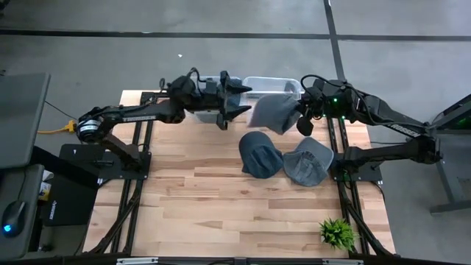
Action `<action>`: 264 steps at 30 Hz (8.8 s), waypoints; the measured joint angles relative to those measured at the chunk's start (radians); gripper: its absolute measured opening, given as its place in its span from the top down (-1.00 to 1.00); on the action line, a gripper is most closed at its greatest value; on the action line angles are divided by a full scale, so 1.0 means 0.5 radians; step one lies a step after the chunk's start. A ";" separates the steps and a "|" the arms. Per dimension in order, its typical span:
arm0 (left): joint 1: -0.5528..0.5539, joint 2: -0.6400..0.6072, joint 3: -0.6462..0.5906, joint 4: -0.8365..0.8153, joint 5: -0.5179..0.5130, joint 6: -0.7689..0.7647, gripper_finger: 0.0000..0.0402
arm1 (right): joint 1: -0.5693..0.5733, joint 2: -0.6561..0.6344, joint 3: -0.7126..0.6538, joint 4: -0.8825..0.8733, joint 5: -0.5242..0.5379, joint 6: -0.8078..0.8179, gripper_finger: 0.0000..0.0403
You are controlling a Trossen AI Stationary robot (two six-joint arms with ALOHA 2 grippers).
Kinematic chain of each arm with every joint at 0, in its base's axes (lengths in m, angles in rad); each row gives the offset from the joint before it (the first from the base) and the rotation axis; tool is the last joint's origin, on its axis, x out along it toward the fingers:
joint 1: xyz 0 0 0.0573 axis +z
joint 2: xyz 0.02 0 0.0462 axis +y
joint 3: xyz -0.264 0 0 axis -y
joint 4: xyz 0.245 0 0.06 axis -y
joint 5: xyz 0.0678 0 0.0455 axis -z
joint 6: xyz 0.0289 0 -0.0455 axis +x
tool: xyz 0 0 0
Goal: Pick and place caps into container
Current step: Put the left gray cap into the right transparent container, then put the gray cap into the right transparent container
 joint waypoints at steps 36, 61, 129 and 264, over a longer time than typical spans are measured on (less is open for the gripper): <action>-0.002 -0.446 0.000 -1.164 0.125 -0.527 -0.41 | -0.755 1.570 1.779 -1.194 -0.265 0.149 1.00; -0.002 -0.446 0.000 -1.240 0.223 -0.750 -0.41 | -0.958 1.816 1.812 -1.431 -0.386 -0.052 1.00; -0.002 -0.444 0.000 -1.278 0.213 -0.801 -0.41 | -0.846 2.188 1.812 -1.728 -0.292 -0.631 0.05; -0.474 -0.337 -0.297 -1.371 -0.454 -0.556 -0.41 | 0.655 0.844 -0.148 -0.841 0.101 -0.067 0.96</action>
